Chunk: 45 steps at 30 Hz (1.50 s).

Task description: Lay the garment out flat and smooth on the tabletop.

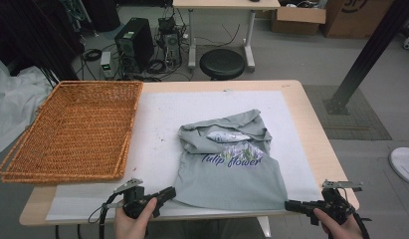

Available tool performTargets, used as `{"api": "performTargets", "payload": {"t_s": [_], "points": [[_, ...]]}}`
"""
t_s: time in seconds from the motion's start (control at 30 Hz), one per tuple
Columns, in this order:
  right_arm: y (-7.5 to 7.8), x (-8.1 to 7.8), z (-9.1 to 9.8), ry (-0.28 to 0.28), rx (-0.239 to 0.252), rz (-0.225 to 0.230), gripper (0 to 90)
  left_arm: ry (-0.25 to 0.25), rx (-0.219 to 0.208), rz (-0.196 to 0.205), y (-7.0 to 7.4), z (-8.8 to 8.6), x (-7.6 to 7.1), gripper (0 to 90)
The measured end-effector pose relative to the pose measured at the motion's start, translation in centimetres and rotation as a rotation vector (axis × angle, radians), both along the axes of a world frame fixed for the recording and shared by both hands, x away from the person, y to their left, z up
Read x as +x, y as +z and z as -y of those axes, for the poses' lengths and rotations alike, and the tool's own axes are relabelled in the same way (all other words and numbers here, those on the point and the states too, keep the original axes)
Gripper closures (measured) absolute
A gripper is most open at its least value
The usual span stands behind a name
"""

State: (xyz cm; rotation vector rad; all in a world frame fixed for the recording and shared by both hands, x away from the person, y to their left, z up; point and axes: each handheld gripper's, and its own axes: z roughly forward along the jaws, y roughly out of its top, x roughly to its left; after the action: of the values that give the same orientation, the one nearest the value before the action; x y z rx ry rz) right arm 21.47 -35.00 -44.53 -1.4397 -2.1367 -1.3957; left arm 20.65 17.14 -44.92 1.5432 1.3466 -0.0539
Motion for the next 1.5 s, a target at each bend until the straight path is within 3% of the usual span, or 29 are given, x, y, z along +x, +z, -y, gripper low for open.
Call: {"api": "performTargets", "payload": {"t_s": [0.07,0.13,0.27,0.37,0.47,0.63,0.7,0.9,0.93,1.0,1.07,1.17,1.27,1.4,1.47,1.5], "points": [[0.0,-0.3,0.2,-0.01,-0.029,-0.004,71.6,0.004,0.001,0.006,-0.1,-0.2,-0.3,79.5],[0.6,-0.5,0.5,-0.016,-0.028,0.035,70.3,0.02,0.034,0.06,0.4,-0.2,-0.1,76.2],[2.5,0.5,0.7,-0.064,-0.062,0.18,64.1,0.033,0.123,0.183,1.9,0.7,1.5,60.5],[3.6,2.2,0.7,-0.11,-0.062,0.294,63.4,0.042,0.14,0.28,3.0,1.6,3.1,58.2],[4.2,4.4,0.3,-0.17,-0.081,0.39,60.2,0.037,0.199,0.36,3.6,2.9,5.2,49.8],[4.5,8.3,-0.9,-0.233,-0.094,0.486,60.1,0.029,0.243,0.441,3.8,5.1,8.8,42.2],[4.4,9.7,-1.6,-0.243,-0.107,0.507,59.8,0.041,0.287,0.484,3.7,5.9,10.1,40.7],[3.2,14.0,-3.7,-0.251,-0.193,0.515,54.0,0.061,0.353,0.514,2.8,7.4,13.2,31.0],[2.9,14.7,-3.9,-0.255,-0.202,0.511,53.7,0.074,0.347,0.519,2.6,7.4,13.7,28.6],[2.3,16.2,-4.7,-0.239,-0.224,0.514,53.2,0.088,0.389,0.514,2.3,7.2,14.8,26.9],[2.1,17.0,-5.2,-0.223,-0.248,0.521,52.8,0.084,0.423,0.51,2.1,7.1,15.5,26.8],[1.7,18.1,-6.1,-0.185,-0.328,0.523,52.2,0.071,0.472,0.485,1.5,7.1,17.0,25.9],[1.3,18.8,-6.5,-0.153,-0.386,0.528,52.6,0.048,0.496,0.469,1.2,7.2,18.4,25.0],[2.1,19.7,-6.4,-0.205,-0.345,0.579,55.2,-0.012,0.566,0.49,1.3,7.9,20.1,29.5],[2.8,20.7,-6.6,-0.187,-0.347,0.592,55.0,-0.045,0.611,0.522,1.2,8.3,20.8,32.3],[3.1,21.3,-6.8,-0.176,-0.359,0.599,54.5,-0.066,0.629,0.513,1.2,8.3,21.2,33.0]]}}
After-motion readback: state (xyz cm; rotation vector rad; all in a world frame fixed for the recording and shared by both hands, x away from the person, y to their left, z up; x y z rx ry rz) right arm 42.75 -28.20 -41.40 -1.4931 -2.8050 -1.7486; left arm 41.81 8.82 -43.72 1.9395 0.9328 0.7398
